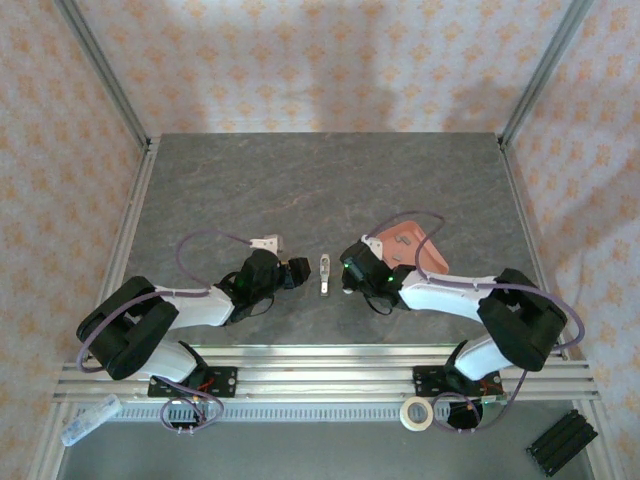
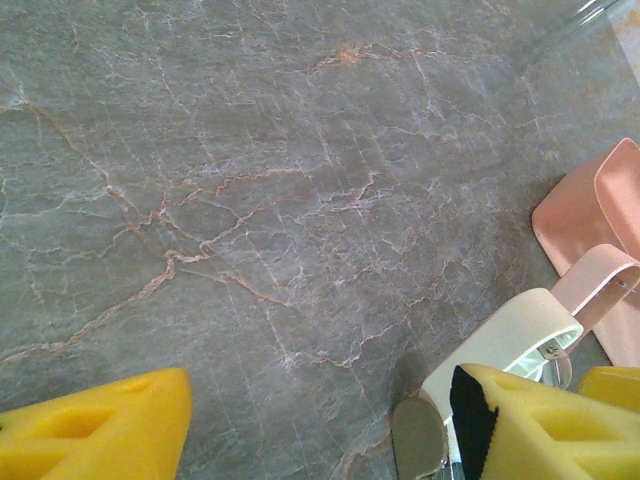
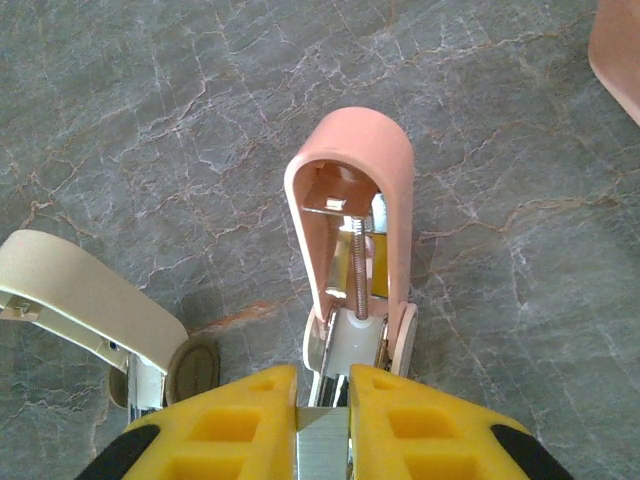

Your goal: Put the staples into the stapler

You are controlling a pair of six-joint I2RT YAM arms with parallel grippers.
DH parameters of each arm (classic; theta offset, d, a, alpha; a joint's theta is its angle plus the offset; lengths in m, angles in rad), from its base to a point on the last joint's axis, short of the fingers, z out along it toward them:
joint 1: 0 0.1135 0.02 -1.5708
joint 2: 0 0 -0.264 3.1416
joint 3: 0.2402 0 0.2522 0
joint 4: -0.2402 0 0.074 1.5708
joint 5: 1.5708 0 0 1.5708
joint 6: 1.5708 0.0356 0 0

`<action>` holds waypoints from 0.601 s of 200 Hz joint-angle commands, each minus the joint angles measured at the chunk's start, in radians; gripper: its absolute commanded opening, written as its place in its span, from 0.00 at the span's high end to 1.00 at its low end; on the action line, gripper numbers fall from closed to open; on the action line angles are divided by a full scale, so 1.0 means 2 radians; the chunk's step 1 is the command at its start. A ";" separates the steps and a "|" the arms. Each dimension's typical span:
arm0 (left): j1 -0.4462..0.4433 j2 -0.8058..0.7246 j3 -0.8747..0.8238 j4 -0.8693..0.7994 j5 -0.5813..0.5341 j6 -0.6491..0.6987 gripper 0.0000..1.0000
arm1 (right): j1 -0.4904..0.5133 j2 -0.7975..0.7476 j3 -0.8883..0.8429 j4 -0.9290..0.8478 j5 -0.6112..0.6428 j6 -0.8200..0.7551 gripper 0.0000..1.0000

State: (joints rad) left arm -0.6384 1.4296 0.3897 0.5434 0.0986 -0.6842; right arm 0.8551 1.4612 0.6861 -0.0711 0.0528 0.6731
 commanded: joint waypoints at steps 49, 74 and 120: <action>0.006 0.005 -0.002 0.014 0.002 -0.007 0.30 | 0.004 0.010 -0.008 -0.001 0.004 0.012 0.80; 0.006 0.005 -0.002 0.014 0.001 -0.008 0.31 | 0.004 0.010 -0.007 -0.010 0.001 0.012 0.80; 0.006 0.005 -0.005 0.018 0.001 -0.009 0.30 | 0.007 0.006 -0.005 -0.034 0.009 0.010 0.80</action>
State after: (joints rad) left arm -0.6384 1.4296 0.3897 0.5442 0.0986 -0.6895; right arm 0.8581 1.4696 0.6861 -0.0868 0.0418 0.6807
